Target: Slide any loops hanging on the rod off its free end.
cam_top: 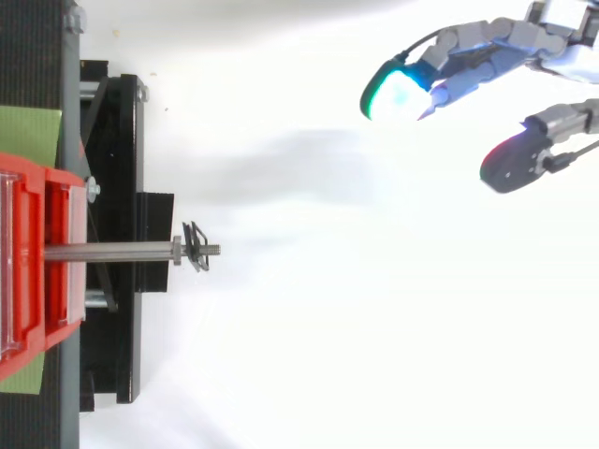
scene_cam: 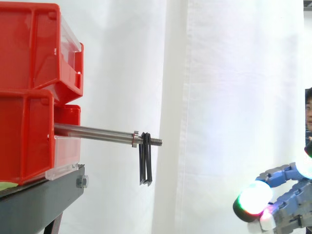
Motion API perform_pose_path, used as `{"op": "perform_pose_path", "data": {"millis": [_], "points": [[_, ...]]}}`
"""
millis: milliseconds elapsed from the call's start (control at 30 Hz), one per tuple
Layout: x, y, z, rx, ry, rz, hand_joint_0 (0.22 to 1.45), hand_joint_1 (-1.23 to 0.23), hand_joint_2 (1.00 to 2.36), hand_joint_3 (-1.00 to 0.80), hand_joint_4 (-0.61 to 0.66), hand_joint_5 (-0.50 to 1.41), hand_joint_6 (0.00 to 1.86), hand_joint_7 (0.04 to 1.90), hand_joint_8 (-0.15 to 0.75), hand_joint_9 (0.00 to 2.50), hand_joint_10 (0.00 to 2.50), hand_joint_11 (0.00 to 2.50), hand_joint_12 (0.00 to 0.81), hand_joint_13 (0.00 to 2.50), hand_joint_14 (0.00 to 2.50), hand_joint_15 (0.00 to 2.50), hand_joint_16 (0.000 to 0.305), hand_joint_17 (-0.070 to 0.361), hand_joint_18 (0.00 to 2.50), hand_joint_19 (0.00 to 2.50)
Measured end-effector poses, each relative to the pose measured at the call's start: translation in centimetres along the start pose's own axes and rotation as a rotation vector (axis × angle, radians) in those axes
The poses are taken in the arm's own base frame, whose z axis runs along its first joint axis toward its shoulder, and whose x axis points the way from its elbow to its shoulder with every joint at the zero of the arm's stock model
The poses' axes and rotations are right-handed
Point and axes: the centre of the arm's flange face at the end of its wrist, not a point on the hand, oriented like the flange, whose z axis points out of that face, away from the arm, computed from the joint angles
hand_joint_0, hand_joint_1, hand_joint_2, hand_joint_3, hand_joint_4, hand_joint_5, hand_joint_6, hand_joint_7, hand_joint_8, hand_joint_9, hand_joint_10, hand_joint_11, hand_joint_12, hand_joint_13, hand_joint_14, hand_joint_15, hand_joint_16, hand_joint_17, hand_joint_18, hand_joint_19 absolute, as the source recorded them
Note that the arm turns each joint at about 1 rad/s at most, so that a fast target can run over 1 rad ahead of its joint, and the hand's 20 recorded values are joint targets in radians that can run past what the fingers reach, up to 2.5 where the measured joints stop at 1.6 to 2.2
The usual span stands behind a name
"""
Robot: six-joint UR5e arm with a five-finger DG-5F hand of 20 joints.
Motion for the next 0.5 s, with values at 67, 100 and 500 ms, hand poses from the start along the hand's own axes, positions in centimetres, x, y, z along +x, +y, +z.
{"op": "perform_pose_path", "data": {"millis": [67,100,500], "points": [[0.3,-0.5,0.4,-0.025,-0.001,-0.046,0.53,-0.66,1.00,-0.47,0.25,-0.20,0.50,0.76,0.289,0.68,0.00,0.00,0.264,0.50,0.00,0.00,0.027,0.062,0.33,0.00],[0.4,-0.6,0.5,-0.035,-0.001,-0.066,0.53,-0.66,1.00,-0.47,0.25,-0.20,0.50,0.76,0.289,0.68,0.00,0.00,0.264,0.50,0.00,0.00,0.027,0.062,0.33,0.00],[2.0,-2.9,3.3,-0.085,0.034,-0.223,0.54,-0.65,1.00,-0.47,0.25,-0.19,0.50,0.76,0.292,0.70,0.00,0.00,0.265,0.52,0.00,0.00,0.027,0.061,0.35,0.01]]}}
